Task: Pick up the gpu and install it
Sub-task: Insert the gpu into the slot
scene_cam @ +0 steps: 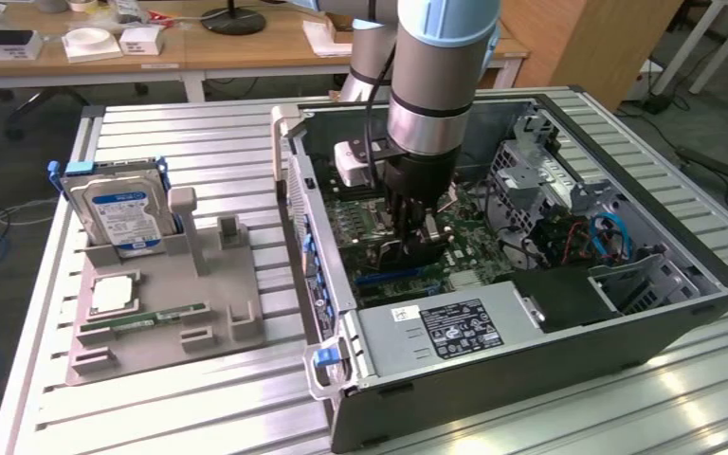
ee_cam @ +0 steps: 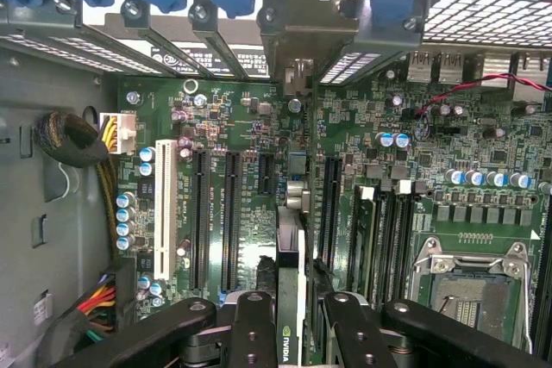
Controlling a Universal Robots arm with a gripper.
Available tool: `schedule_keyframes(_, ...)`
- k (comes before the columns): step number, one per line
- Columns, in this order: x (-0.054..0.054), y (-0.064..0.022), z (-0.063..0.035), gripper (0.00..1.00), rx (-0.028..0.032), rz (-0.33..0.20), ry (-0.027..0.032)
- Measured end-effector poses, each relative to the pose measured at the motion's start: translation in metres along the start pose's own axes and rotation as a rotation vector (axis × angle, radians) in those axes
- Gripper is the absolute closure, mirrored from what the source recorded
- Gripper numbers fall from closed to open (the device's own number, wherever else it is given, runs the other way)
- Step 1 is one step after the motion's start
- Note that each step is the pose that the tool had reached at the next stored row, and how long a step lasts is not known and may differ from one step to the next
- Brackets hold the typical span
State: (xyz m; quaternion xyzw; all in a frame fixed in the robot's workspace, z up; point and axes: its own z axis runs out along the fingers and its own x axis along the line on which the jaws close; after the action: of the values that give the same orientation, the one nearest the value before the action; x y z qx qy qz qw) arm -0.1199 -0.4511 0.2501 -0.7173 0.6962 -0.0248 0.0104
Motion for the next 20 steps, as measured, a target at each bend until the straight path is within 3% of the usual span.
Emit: schedule_keyframes(20,0.0006,0.0005,0.002,0.74,-0.0002,0.008,0.0006)
